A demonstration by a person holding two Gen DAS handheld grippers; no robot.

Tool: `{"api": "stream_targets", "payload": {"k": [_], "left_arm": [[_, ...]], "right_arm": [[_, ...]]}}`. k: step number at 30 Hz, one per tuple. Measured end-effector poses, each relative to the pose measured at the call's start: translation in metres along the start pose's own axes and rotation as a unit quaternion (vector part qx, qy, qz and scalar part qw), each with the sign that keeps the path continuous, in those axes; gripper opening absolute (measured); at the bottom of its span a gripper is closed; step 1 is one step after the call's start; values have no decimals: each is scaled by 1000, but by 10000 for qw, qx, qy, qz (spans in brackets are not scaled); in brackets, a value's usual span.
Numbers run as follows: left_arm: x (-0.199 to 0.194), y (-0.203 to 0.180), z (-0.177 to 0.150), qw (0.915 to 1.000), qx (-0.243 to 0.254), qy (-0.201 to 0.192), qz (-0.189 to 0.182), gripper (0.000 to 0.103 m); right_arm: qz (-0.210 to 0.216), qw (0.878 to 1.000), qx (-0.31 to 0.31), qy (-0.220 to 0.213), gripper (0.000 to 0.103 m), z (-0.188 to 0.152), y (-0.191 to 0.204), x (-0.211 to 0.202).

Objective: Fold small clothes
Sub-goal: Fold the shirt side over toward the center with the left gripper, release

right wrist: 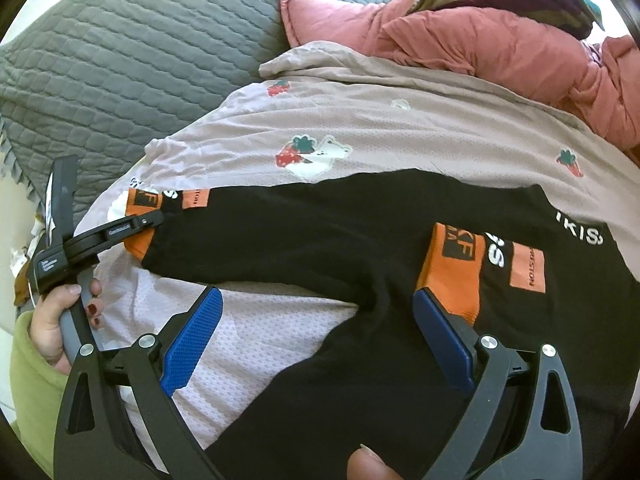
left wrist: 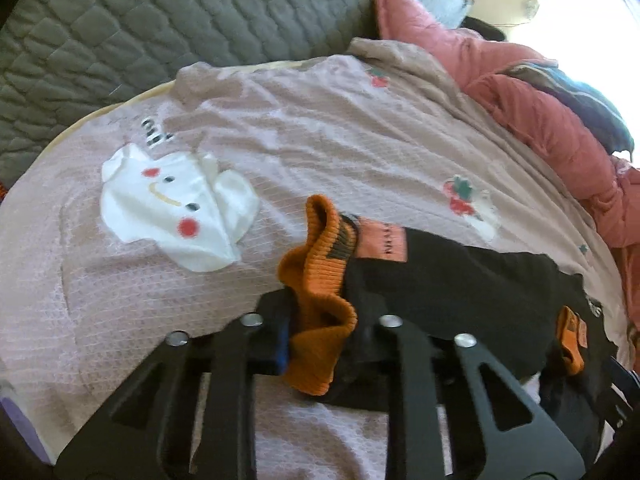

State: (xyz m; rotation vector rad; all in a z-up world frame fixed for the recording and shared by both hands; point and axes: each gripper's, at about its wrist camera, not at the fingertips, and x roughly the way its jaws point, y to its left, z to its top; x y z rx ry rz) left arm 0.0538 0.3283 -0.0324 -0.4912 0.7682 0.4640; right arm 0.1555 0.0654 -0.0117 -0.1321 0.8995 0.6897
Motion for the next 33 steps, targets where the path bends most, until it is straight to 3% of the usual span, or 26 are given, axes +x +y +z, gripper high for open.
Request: {"api": "stream_targets", "payload": {"k": [5,13,25,33], "left_arm": [[-15,-23,0,9978,343,-268,-498,8],[-30,-51,-5,9859,300,-223,-1632,7],[-56,-113,-24,9699,628,-95,-2352,7],[-62,-170,-45,9548,988,179,-2798,7]], "right_arm": [[-32,9998,208,-11,96,-6,-14,-4],[-180,9982,564,-90,96,-22,-47,-24],[-420,9918,1158,-339,96,-47,-105,-66],[-587,9871,1406,-488,96,-63,-137,-92]]}}
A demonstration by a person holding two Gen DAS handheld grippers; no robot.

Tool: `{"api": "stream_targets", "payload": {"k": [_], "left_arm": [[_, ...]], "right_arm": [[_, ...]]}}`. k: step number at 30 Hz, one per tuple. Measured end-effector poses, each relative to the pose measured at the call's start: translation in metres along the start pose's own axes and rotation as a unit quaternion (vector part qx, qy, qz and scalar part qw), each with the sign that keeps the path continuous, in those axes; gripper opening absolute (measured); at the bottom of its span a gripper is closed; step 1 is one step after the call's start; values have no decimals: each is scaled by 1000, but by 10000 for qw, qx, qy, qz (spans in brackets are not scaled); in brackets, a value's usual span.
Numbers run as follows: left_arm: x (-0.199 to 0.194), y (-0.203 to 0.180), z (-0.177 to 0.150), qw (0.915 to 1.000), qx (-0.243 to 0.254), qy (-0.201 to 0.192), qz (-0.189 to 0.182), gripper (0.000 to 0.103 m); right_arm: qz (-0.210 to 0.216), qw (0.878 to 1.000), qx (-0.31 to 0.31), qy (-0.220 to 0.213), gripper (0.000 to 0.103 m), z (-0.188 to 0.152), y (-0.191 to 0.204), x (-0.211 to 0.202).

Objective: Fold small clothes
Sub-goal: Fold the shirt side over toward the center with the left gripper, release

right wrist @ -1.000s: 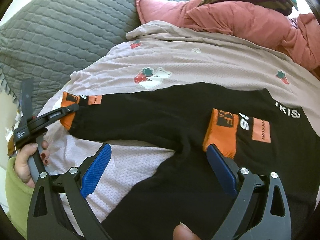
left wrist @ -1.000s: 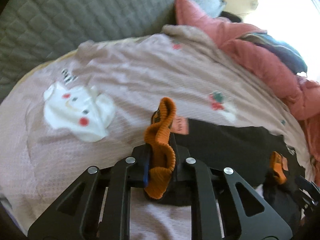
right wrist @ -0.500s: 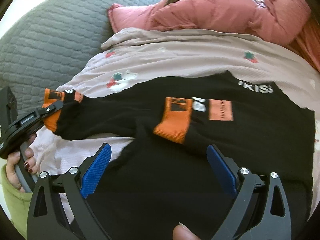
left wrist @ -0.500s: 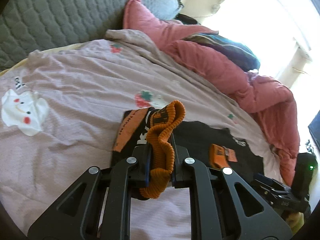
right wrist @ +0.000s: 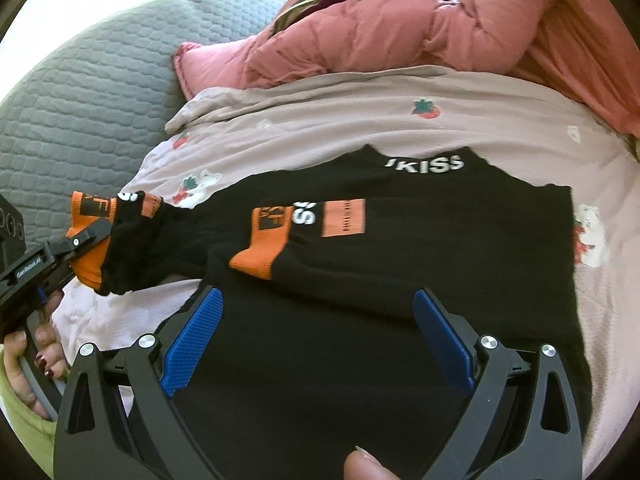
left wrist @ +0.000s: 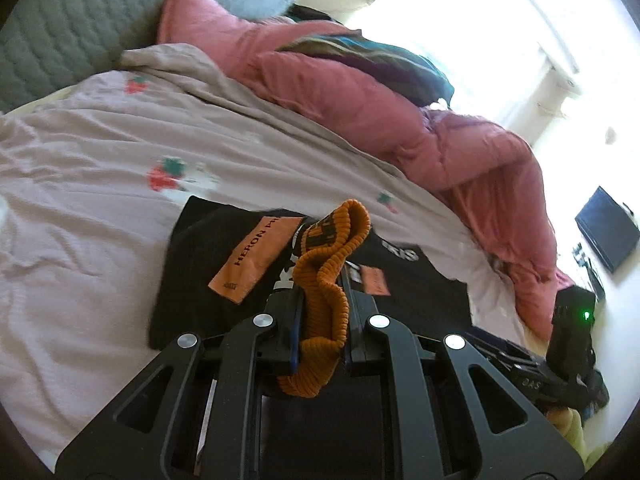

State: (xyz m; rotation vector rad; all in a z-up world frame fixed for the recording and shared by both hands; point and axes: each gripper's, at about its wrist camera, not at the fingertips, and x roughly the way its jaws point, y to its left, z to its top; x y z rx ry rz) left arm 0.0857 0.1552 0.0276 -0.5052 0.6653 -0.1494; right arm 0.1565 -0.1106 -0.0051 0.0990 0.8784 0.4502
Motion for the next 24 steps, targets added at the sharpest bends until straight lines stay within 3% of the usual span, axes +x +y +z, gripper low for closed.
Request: {"api": "stream_targets", "payload": {"k": [6,21,24], "left_arm": [[22,-35,-14,9991,321,239,-125,7],[82,-73,-45,9919,706,1001,-324,8],[91,-71,-51,9900,630,1169,-479,16]], "right_arm": [[-112,9996,252,-107,96,-5,-29,-13],[-388,9966,709,-180,96,-21,-81,-29],[-415,9963,740,-156,96,-23,-84,-28]]}}
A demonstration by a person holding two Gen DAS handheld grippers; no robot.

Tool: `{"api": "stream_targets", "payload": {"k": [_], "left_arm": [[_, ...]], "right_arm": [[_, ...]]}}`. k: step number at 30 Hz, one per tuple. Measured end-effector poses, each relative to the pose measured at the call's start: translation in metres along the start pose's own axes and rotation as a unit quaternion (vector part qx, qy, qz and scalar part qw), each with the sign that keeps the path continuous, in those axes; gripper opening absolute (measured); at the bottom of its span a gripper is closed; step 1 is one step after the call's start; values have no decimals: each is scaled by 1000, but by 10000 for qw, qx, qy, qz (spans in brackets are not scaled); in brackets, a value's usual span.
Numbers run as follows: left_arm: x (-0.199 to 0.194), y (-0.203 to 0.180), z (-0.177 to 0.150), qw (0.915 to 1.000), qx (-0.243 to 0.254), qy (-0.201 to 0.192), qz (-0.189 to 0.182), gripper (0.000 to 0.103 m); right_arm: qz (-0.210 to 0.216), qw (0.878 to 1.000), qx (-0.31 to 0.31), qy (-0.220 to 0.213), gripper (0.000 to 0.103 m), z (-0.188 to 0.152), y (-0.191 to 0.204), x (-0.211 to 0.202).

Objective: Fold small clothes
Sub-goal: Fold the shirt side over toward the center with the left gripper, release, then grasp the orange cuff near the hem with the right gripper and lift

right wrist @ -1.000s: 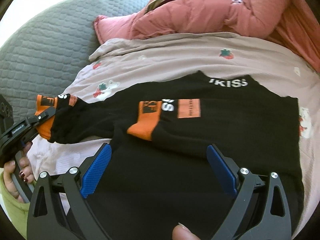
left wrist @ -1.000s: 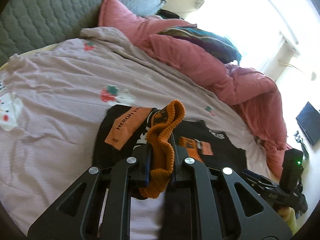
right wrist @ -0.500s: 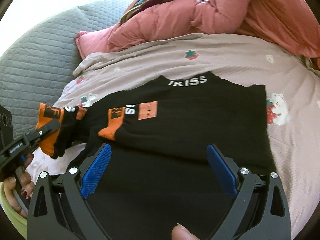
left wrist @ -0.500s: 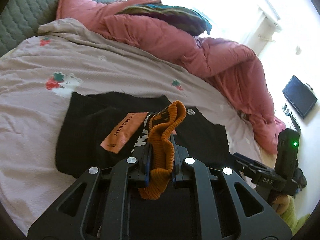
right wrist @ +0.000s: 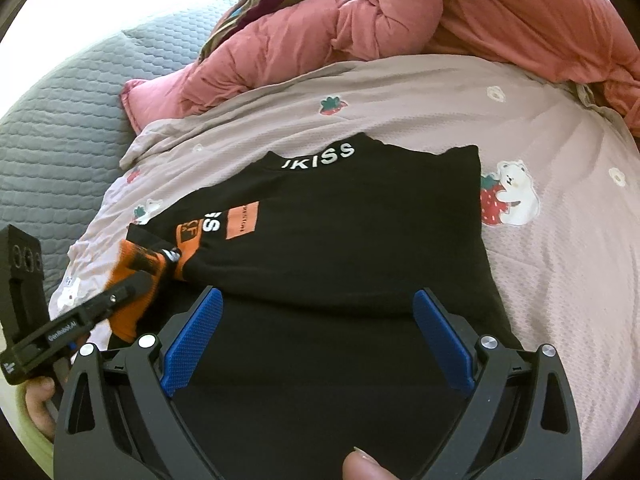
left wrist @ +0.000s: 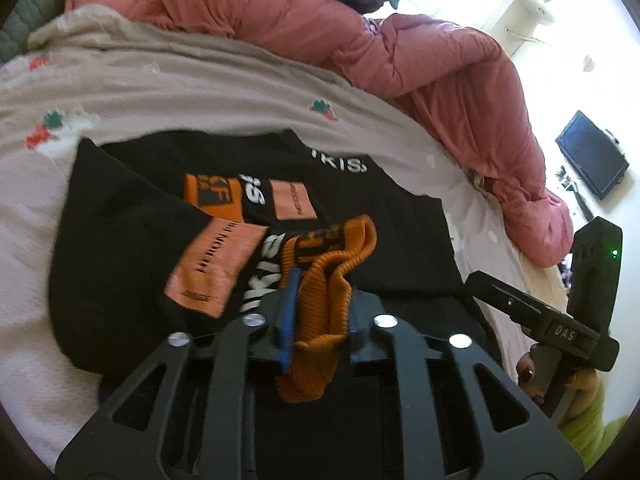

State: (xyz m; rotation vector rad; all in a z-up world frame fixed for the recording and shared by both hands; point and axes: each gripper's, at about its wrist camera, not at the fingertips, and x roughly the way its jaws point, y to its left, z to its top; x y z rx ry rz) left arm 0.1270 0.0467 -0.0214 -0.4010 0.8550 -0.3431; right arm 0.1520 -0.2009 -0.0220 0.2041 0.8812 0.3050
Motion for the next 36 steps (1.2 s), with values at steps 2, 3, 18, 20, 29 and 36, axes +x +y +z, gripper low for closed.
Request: {"api": "stream_targets", "payload": {"k": [2,3,18,20,29,36], "left_arm": [[0,2,-2,9999,-55,11,-96,24],[-1,3,-2,9999,-76,3,-112,28],[-39,42,10,9944,-182,-585,865,52],[-41,54,10,9936,-328,-614,887,53],[-53,79,10,9911,-400,-789,991,64],[-63,90,10,9891,-553,-967,963,66]], "right_arm": [[-8,10000,-7,18,96,-1,0,1],[-4,10000,-10,32,96,-2,0,2],[489,9958,-491,597,96,-22,58,33],[611,9942,-550,697,96,-25,71,40],[659,9914,-383,1060,91,-24,93,80],[646,9930,-277,953,45,-22,91,86]]}}
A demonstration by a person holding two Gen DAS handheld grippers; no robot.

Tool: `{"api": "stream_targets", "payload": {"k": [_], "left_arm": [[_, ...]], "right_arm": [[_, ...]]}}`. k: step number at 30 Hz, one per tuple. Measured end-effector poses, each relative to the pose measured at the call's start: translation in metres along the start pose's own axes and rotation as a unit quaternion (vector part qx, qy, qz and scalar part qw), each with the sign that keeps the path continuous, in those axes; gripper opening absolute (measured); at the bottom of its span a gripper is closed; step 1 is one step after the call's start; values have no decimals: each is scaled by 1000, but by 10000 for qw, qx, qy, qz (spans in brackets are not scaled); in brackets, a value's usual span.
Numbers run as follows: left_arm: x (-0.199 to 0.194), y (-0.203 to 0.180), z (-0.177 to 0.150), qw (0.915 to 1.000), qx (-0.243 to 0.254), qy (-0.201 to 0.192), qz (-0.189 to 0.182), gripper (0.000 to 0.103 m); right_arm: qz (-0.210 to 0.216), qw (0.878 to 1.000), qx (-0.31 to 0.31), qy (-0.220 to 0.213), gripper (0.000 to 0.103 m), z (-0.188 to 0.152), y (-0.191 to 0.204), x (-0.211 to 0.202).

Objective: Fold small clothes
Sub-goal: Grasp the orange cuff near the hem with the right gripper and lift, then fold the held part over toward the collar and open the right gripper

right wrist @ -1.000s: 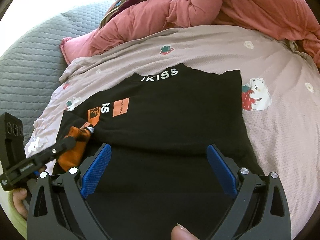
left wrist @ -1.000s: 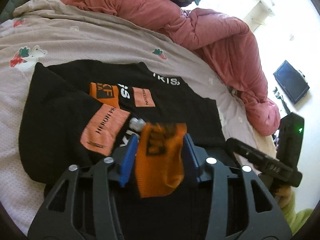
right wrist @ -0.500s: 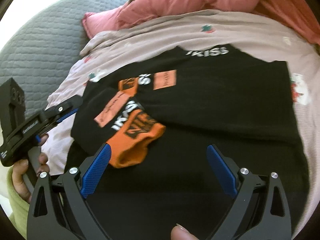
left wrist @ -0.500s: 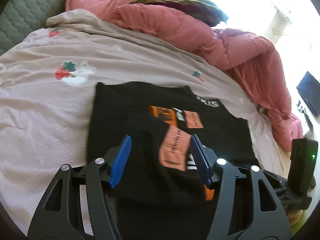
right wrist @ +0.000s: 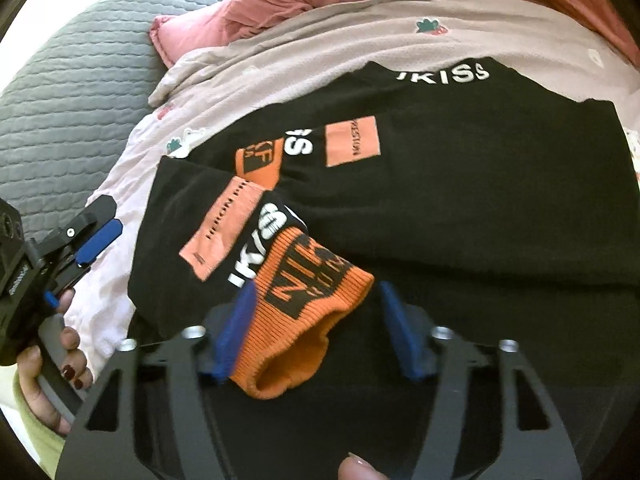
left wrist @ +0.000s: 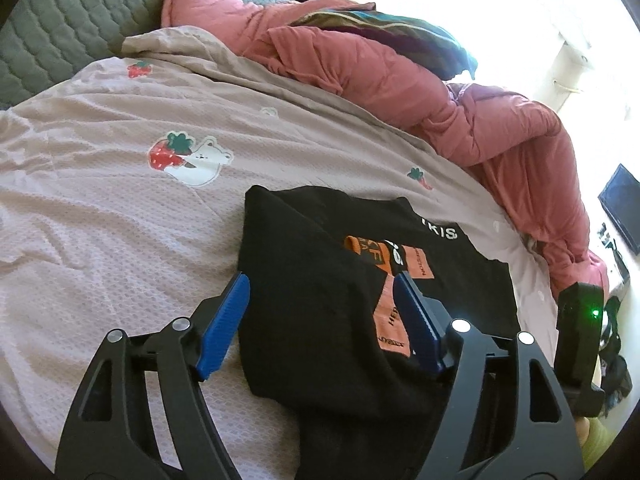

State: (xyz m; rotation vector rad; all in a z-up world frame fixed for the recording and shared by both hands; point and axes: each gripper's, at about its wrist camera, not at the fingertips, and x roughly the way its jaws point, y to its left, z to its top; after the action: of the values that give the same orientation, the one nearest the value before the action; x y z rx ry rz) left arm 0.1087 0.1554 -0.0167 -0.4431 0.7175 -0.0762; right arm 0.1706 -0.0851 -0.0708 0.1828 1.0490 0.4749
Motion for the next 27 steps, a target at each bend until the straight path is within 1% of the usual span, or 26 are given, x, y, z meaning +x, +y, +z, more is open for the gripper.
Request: {"api": "stream_targets", "payload": {"k": [4,7,8,11,14,16,18,21,27], "left_arm": [[0,1,-1,10000,-25,-17,2,67],[-1,3,-2,10000,-40,-41,-10,67],[-1,3,-2,10000,-45,-56,-13,67],[-3,5,-2,9999,-53,-103,-29,67],[-3,7,-2,9999,-120,-103,-47,67],[-2,7,-2,9999,-135,-92,-55,67],[-2,7,-2,9999,-120,-99,-64,67],[-3,7,-2,9998,-112,-108,-77,67],[-4,6,-3,9999,-88,-123,-75,67]], "right_arm": [[-25,9999,-67,-97,30,2,1,2],[52,9997,-142,-199,17,3,3,-1],[164,9993,-216,-258,13,3,5,-4],[178,9970,-582,-475,12,6,18,-14],[202,9917,-955,-836,12,12,31,-34],[150,9861,-1192,-1150,12,20,38,-53],[96,9812,-1310,-1411,12,28,39,-69],[-55,9761,-1297,-1745,12,42,31,-92],[-496,9707,-1058,-2100,11,66,-6,-119]]}}
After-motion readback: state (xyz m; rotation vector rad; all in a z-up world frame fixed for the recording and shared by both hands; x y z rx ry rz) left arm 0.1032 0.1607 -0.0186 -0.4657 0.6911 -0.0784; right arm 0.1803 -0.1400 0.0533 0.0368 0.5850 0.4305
